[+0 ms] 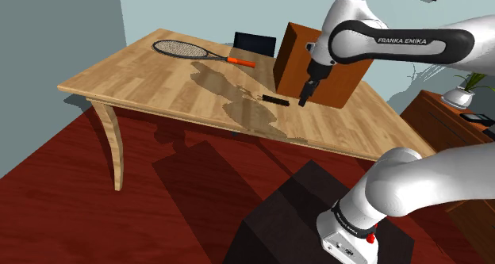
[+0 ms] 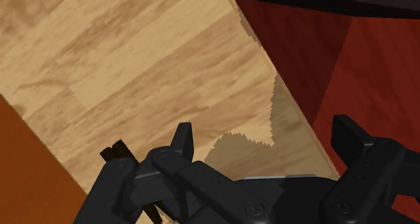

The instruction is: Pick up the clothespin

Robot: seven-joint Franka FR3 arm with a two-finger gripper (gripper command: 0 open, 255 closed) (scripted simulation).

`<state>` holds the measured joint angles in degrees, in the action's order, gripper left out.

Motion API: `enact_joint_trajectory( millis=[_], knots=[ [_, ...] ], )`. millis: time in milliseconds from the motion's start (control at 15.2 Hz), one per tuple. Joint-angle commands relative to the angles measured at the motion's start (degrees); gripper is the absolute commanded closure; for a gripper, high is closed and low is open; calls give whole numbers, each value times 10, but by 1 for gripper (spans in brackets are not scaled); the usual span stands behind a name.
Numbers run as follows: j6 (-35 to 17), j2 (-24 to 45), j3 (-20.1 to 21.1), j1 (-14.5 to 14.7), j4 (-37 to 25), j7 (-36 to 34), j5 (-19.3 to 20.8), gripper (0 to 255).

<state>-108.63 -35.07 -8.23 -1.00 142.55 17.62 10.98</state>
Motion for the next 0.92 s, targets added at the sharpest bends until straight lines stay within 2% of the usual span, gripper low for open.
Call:
enact_joint_trajectory(
  millis=[0,264,462,858],
  knots=[
    [-34,29,-25,1,-5,46,11,0],
    [-103,103,-72,8,-29,134,18,0],
    [-150,165,-104,17,-57,204,9,0],
    [-223,303,-154,35,-137,361,-55,0]
  ],
)
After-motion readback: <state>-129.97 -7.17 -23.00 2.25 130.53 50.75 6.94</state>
